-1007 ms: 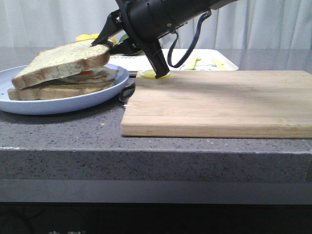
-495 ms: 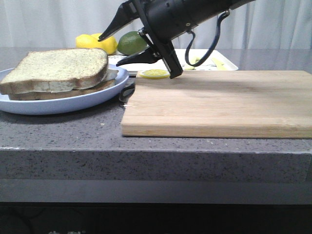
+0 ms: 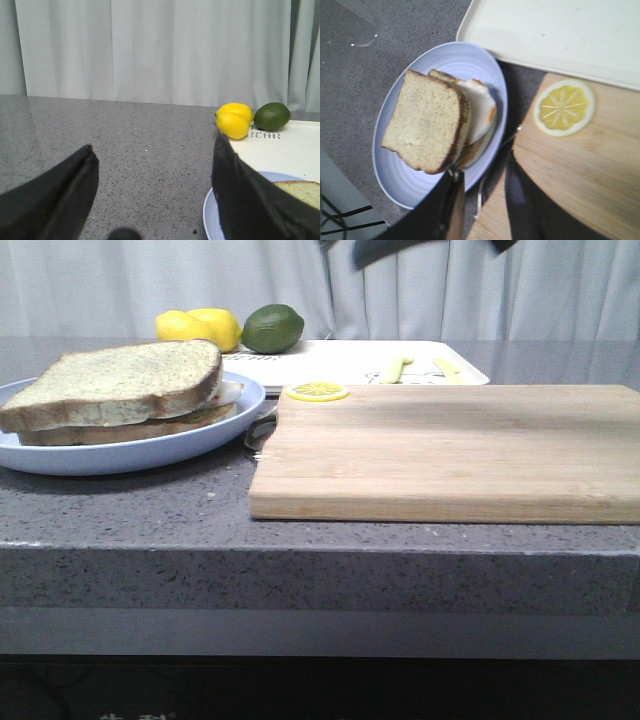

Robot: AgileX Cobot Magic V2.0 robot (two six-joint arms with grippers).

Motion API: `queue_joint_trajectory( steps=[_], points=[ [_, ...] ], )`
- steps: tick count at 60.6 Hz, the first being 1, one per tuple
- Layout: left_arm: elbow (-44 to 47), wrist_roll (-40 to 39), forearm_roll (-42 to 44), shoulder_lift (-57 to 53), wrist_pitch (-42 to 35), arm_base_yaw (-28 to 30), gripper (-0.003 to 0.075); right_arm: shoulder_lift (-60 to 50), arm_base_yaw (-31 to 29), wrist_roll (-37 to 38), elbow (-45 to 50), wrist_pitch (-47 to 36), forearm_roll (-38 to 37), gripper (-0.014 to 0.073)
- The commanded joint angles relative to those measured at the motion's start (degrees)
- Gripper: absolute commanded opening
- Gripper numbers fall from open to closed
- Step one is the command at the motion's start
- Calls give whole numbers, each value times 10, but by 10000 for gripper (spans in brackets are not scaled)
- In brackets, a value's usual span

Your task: Place bread and move sandwich to tray

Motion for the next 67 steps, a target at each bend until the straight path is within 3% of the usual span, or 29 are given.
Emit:
queue_joint_trajectory(
  steps=[1,9,21,34,49,67],
  points=[
    [-17,-2,-5,6,-46,-4,470,-60,-30,-9,-21,-1,-39,118],
    [-17,-2,-5,6,-46,-4,470,-98,-100,-9,-21,42,-89,-74],
    [-17,-2,-5,6,-46,-4,470,-162,-168,-9,9,44,-174,-69],
    [-17,-2,-5,6,-46,-4,470,-305,-160,-22,177,-111,-250,-69],
    [-17,-2,-5,6,-46,-4,470,-498,-135,-26,402,-279,-260,-69],
    [-17,-2,-5,6,-46,-4,470,-679,-130,-26,567,-349,-223,-69]
  ],
)
